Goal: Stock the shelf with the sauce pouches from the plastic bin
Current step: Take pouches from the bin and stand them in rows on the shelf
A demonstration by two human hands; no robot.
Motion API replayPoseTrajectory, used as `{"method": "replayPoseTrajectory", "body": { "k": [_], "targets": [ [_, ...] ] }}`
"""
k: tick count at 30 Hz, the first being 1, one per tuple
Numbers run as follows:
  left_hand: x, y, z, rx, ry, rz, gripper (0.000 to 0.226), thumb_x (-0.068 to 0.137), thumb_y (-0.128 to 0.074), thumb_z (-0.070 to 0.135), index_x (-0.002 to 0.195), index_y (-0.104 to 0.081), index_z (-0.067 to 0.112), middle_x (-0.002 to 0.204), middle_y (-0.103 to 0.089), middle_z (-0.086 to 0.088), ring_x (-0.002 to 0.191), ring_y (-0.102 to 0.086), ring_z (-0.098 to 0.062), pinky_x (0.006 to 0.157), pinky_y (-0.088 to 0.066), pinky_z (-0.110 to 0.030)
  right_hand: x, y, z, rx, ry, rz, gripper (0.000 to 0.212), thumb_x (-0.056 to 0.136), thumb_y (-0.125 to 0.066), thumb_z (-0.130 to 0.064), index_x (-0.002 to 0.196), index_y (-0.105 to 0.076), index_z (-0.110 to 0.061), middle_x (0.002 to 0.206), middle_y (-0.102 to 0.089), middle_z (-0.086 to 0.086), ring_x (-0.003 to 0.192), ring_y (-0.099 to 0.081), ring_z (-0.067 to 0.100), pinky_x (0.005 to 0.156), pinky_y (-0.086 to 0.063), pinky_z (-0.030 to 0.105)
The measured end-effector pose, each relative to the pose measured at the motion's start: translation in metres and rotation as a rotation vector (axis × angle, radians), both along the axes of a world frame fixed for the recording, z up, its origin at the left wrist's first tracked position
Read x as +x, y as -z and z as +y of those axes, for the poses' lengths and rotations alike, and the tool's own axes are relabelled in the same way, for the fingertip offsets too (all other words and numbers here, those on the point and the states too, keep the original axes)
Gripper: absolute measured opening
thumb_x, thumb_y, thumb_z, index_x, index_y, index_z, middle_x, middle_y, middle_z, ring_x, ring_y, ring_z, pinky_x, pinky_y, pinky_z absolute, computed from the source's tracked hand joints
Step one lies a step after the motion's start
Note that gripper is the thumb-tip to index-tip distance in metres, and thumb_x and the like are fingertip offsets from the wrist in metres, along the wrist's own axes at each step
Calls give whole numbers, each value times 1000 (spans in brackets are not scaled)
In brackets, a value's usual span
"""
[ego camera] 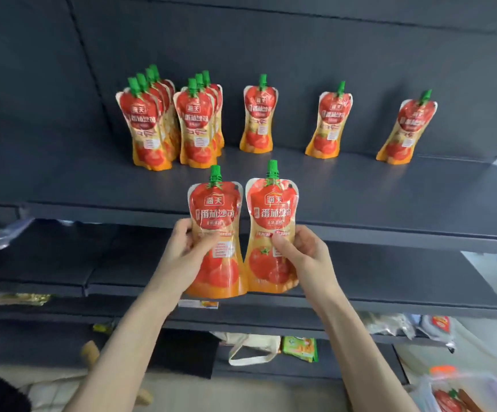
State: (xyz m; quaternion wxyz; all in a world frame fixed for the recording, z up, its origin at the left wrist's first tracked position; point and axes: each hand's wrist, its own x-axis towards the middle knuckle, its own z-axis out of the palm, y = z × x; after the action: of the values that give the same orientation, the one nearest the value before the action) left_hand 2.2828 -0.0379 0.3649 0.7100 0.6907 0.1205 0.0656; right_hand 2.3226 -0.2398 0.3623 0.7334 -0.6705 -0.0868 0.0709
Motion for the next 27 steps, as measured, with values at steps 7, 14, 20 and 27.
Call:
{"method": "replayPoseTrajectory", "body": {
  "k": [7, 14, 20, 27],
  "targets": [
    [50, -30, 69, 112, -131, -214, 26, 75, -75, 30, 97, -65, 23, 92, -73, 12, 84, -69, -3, 58, -51, -12, 66, -36, 70, 0, -17, -146, 13, 86, -68, -21, 97, -62, -17, 90, -75, -1, 82, -72, 18, 63, -56, 24],
    [108, -30, 130, 120, -234, -293, 17, 76, -75, 23, 88, -64, 26, 86, -73, 16, 84, -68, -2, 56, -50, -11, 131, -40, 128, 6, -15, -212, 15, 86, -67, -19, 100, -61, -17, 95, -74, -2, 88, -71, 15, 72, -58, 26],
    [144, -25, 171, 94, -246, -334, 16, 77, -75, 20, 88, -64, 25, 90, -73, 11, 88, -68, -4, 64, -51, -16, 171, -36, 165, -15, -5, -260, 12, 87, -66, -15, 97, -62, -21, 99, -72, 2, 91, -69, 13, 74, -55, 22],
    [171, -16, 204, 33, -119, -338, 17, 77, -74, 19, 89, -63, 23, 95, -73, 6, 94, -68, -11, 69, -53, -19, 190, -27, 195, -46, 44, -284, 18, 89, -64, -11, 100, -60, -24, 99, -69, -3, 89, -67, 3, 72, -52, 17]
  ]
}}
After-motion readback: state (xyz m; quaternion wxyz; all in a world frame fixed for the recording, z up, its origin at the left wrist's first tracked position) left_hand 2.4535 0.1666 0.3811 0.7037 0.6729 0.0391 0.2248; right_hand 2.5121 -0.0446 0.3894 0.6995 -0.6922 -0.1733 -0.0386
